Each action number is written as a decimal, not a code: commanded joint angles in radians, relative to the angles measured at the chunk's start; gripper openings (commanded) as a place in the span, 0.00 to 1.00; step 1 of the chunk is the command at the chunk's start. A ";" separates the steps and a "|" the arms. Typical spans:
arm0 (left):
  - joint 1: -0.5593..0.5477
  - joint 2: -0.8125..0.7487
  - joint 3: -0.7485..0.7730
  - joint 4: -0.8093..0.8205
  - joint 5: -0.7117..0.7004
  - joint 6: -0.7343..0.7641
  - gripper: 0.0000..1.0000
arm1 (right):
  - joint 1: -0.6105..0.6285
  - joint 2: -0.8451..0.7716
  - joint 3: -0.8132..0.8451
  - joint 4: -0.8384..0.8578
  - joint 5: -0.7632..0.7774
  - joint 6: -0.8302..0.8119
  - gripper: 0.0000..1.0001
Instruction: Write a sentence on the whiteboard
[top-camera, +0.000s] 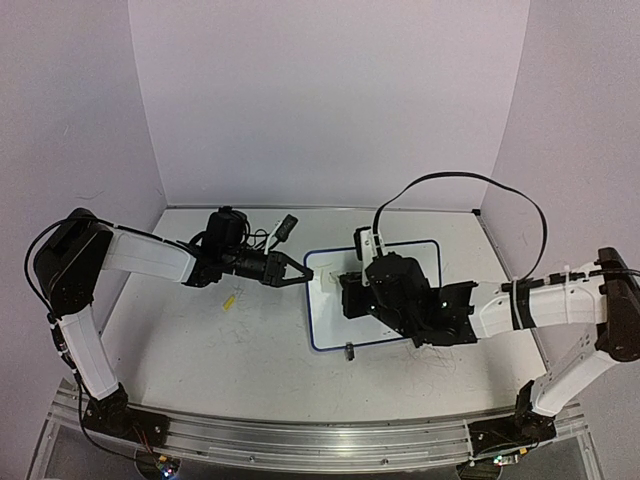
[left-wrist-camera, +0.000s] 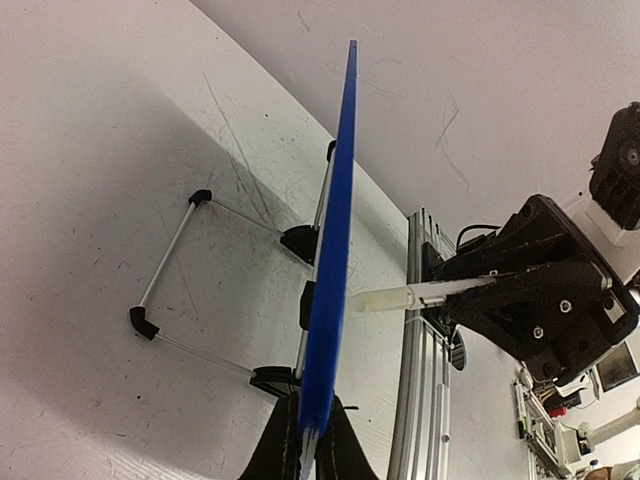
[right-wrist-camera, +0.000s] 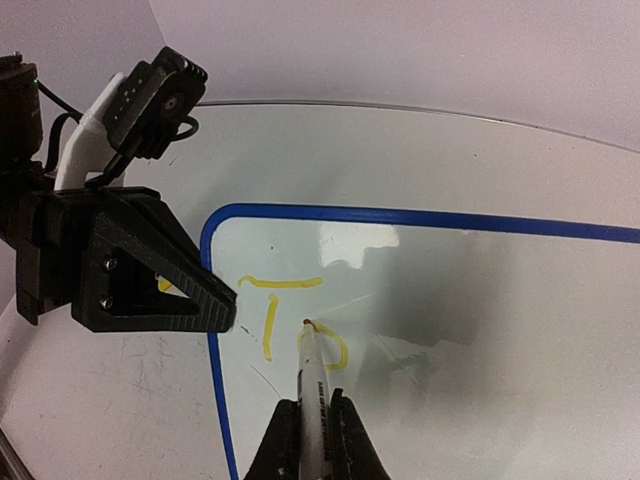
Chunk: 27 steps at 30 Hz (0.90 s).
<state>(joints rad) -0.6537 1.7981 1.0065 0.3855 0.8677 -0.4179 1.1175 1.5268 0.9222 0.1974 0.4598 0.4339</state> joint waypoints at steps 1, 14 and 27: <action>-0.012 -0.037 -0.006 -0.002 0.031 -0.015 0.00 | -0.008 -0.068 -0.021 0.018 0.016 -0.014 0.00; -0.014 -0.026 -0.009 -0.002 0.031 -0.015 0.00 | -0.058 -0.150 -0.129 0.094 -0.074 0.008 0.00; -0.013 -0.026 -0.008 -0.002 0.032 -0.015 0.00 | -0.059 -0.118 -0.126 0.082 -0.026 0.036 0.00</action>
<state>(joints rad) -0.6559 1.7981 1.0063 0.3862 0.8711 -0.4150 1.0554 1.4117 0.7906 0.2543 0.3931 0.4507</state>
